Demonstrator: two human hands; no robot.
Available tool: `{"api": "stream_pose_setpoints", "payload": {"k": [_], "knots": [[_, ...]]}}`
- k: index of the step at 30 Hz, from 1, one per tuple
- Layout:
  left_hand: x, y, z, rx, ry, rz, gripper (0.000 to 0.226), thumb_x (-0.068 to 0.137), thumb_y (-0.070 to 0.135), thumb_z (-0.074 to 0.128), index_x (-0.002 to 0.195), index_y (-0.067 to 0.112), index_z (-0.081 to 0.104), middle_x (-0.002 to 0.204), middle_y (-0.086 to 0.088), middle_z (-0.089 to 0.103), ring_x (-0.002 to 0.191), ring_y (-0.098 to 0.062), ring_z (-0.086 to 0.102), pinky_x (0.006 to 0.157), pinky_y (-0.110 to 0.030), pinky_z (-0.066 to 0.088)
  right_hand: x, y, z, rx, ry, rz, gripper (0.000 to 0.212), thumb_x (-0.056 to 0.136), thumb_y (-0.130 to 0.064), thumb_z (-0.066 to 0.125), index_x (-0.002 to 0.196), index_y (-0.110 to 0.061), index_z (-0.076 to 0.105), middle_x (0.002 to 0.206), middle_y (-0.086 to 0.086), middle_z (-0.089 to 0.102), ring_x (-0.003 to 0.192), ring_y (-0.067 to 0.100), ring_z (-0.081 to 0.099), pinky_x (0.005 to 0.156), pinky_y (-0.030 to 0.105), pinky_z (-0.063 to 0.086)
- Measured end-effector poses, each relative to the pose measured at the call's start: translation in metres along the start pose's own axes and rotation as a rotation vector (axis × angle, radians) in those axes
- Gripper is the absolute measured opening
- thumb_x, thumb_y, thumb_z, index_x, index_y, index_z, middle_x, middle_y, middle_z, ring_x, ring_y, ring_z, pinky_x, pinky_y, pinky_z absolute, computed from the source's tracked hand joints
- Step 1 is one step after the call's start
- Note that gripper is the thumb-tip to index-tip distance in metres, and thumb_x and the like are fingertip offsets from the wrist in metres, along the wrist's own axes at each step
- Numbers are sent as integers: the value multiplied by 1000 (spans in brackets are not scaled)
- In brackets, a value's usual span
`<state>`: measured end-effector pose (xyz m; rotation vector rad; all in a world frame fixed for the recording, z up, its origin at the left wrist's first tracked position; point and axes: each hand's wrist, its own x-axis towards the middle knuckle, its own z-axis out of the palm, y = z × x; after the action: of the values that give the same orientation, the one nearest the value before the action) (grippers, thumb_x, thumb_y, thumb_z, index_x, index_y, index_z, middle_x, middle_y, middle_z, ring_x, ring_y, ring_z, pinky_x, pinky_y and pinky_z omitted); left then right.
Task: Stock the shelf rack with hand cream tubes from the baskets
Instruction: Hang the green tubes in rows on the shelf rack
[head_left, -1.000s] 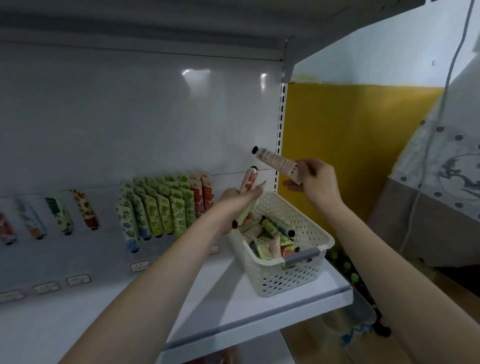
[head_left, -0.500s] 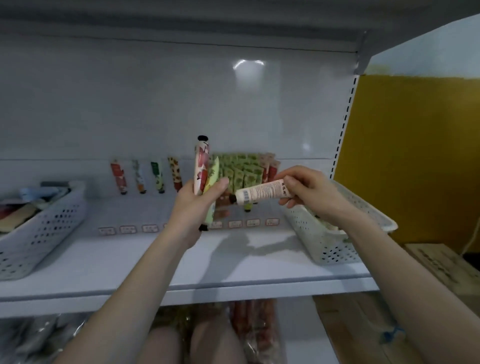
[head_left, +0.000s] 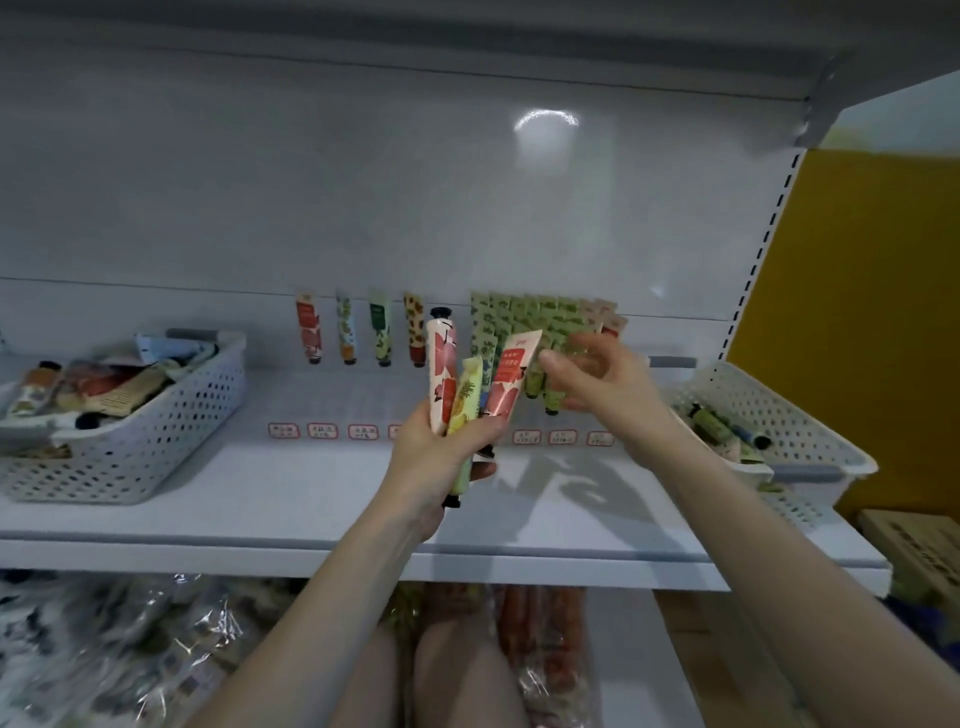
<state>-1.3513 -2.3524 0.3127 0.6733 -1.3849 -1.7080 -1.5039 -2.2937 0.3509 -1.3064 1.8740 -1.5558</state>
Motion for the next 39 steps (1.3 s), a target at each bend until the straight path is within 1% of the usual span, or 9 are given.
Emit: {"api": "stream_pose_setpoints", "payload": {"k": [3,7,17,21,25,28,33,37,39], "knots": [[4,-7,9,59,22,77,23,80,9,70,89,22,54,79,1,62,66,-11,59,45,-14,46,-4,2,5,138,-117,148,18,84,-26,65,91,-9,63,82,6,69,65,14,69,60,22,57],[14,-16,23,104,-30,94,27,80,9,70,93,25,54,86,2,64,71,-10,61,53,-19,52,4,9,1,197,-87,204,14,85,-17,65,85,-3,65,68,5,68,51,10,65,53,18,55],[45,-38,50,74,19,124,15,81,17,71,89,24,59,83,0,62,73,-14,59,50,-16,50,63,28,-81,163,308,107,7,87,-14,62,87,-7,59,88,10,68,69,15,68,63,21,57],[55,-42,57,49,2,93,14,82,17,69,88,27,61,81,5,68,74,-12,66,59,-22,55,96,47,-97,-18,421,98,20,85,-17,66,100,-6,58,94,15,69,76,24,69,72,36,58],[65,-49,55,40,6,74,13,84,19,67,91,29,63,89,5,71,84,-13,69,75,-34,56,113,64,-91,-185,364,90,22,83,-17,69,97,-11,53,89,15,68,69,23,66,66,39,57],[69,-53,52,44,21,57,14,82,25,68,93,31,64,96,3,71,96,-22,67,88,-45,53,125,79,-81,-259,289,112,20,83,-11,67,97,-5,54,92,18,68,77,28,68,75,43,57],[73,-57,50,16,7,36,15,82,24,66,96,30,63,97,1,70,94,-23,66,81,-37,53,132,89,-63,-441,180,72,12,86,-11,63,87,-1,57,90,22,68,82,34,66,79,47,54],[75,-58,49,18,-8,31,13,83,23,65,94,29,63,95,2,69,93,-21,65,82,-36,52,136,95,-55,-522,112,4,25,88,-7,57,112,1,55,97,15,65,91,30,65,82,44,54],[75,-60,48,16,-18,25,13,83,23,65,95,29,63,96,2,69,95,-21,65,88,-39,52,138,101,-54,-567,101,11,23,89,-9,56,110,0,55,95,13,65,90,30,64,81,43,54]]}}
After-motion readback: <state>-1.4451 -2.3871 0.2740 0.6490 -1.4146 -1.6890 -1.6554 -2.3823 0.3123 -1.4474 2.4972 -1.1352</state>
